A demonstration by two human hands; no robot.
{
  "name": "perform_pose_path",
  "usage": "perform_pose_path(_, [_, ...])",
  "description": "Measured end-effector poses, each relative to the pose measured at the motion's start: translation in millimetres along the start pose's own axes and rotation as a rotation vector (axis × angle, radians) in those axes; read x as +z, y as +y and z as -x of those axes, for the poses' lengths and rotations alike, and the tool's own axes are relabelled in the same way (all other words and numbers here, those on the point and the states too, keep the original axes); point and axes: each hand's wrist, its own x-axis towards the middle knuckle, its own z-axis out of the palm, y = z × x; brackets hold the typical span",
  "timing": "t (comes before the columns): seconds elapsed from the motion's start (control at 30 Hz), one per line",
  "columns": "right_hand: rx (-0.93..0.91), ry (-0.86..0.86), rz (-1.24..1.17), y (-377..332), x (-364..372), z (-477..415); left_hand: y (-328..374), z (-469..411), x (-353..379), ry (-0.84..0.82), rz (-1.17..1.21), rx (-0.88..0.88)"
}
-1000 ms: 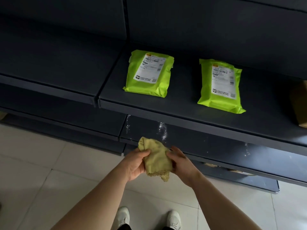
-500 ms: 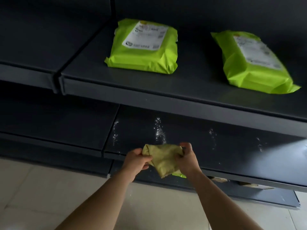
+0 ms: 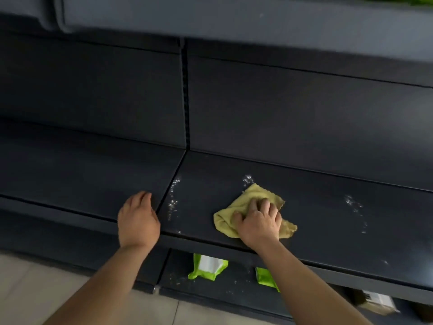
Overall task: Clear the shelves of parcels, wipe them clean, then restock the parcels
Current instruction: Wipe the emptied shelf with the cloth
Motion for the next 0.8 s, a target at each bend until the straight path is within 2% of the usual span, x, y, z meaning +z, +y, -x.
perform_pose_path(0.5, [-0.512, -0.204, 0.115, -98.6, 16.8, -49.2, -30.6, -8.7, 10.2, -0.045, 0.033, 0.080])
perform_pose_path(0.8, [-0.787, -0.247, 0.127, -118.5, 28.1, -27.2, -43.5, -15.4, 2.0, -0.178, 0.171, 0.045])
